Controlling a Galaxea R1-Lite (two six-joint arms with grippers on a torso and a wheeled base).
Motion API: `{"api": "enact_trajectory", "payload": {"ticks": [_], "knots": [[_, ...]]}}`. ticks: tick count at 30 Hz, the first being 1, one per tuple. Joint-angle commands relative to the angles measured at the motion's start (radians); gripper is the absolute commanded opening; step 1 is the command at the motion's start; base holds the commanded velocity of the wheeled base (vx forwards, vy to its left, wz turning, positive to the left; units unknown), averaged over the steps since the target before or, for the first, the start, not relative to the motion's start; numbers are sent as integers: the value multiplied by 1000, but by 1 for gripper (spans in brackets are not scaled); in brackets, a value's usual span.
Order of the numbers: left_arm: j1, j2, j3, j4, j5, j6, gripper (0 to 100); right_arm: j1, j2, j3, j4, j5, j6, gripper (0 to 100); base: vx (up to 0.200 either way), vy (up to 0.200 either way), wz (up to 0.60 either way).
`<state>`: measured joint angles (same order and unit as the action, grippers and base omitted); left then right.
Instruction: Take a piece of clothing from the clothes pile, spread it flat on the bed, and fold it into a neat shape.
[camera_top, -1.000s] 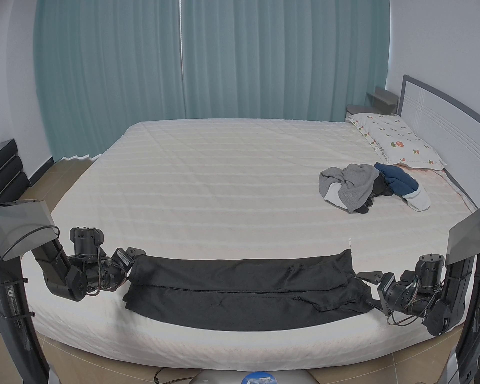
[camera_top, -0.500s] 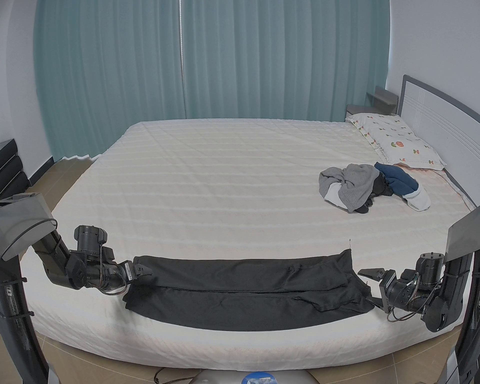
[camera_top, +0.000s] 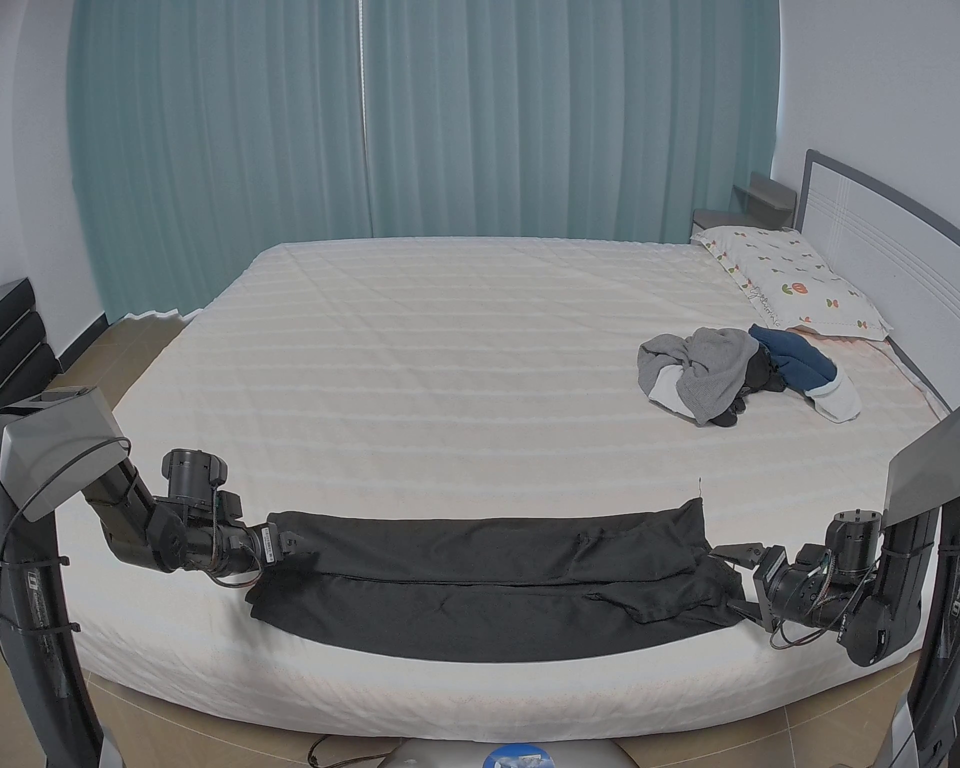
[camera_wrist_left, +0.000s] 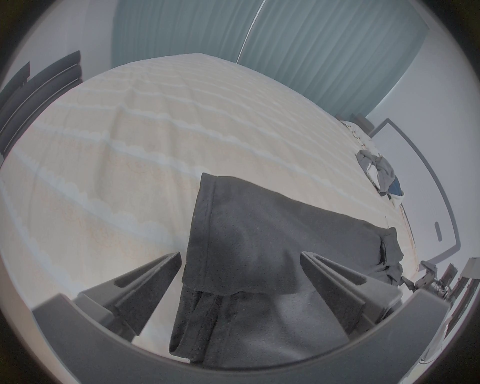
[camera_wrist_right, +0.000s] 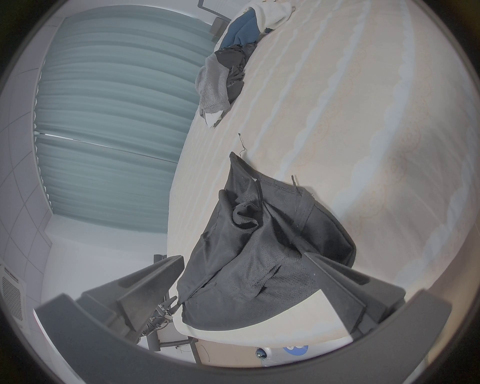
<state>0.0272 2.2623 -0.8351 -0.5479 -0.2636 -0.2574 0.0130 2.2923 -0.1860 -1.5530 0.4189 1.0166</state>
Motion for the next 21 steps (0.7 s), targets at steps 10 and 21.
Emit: {"api": "enact_trajectory", "payload": {"ticks": [10,21], "knots": [[-4,42,-2,-3,1,44,100,4,4,3,-16,0,-3,100,0,0,0],[-20,6,1,-20,24,-20,0,2,4,10,-16,0,0,100,-36,0,0]]}}
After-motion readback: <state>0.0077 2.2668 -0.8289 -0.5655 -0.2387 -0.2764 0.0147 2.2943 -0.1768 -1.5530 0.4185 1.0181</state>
